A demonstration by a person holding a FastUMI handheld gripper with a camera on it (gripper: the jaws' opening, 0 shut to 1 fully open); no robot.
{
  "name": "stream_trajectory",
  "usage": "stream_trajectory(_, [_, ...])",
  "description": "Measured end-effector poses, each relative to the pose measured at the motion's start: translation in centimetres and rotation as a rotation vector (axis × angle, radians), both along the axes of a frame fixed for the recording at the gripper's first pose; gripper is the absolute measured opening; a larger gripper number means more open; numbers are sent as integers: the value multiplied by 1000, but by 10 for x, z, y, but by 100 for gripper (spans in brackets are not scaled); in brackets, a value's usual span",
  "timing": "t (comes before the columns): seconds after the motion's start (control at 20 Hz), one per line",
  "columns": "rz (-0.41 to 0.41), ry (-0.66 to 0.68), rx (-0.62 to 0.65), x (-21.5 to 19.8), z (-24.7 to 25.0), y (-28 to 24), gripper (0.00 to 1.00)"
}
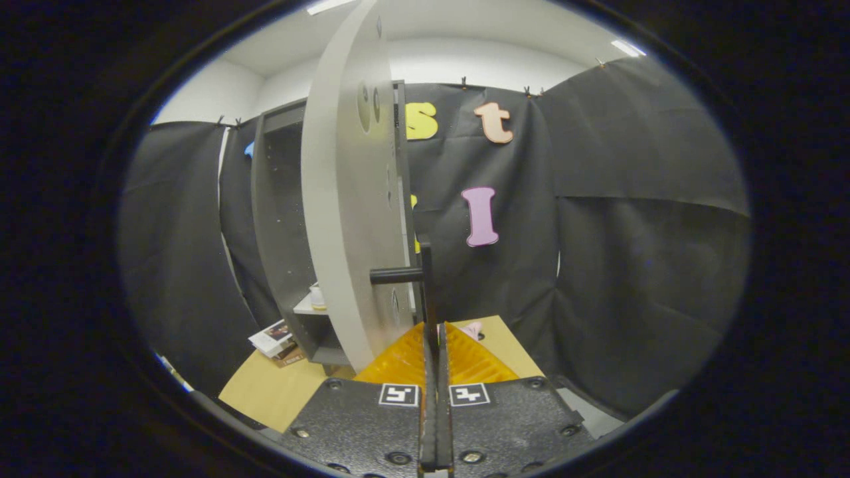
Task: Open the shoe cabinet door, grab the shoes and put them into the shoe cabinet, then close the shoe cabinet door.
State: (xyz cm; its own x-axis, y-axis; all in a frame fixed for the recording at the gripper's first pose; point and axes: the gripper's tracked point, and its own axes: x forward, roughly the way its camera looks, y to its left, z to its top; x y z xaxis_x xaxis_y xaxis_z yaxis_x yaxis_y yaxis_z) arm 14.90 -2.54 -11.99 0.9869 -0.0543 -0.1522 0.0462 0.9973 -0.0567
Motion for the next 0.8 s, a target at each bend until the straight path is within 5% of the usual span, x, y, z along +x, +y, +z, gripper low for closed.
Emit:
stream_trajectory(0.4, [83,47,-10,1,-3,5,4])
stream_trajectory(0.6, [44,42,-100,-12,-1,-13,6])
stream_trajectory(0.8, [8,47,-113,-24,-6,-10,23])
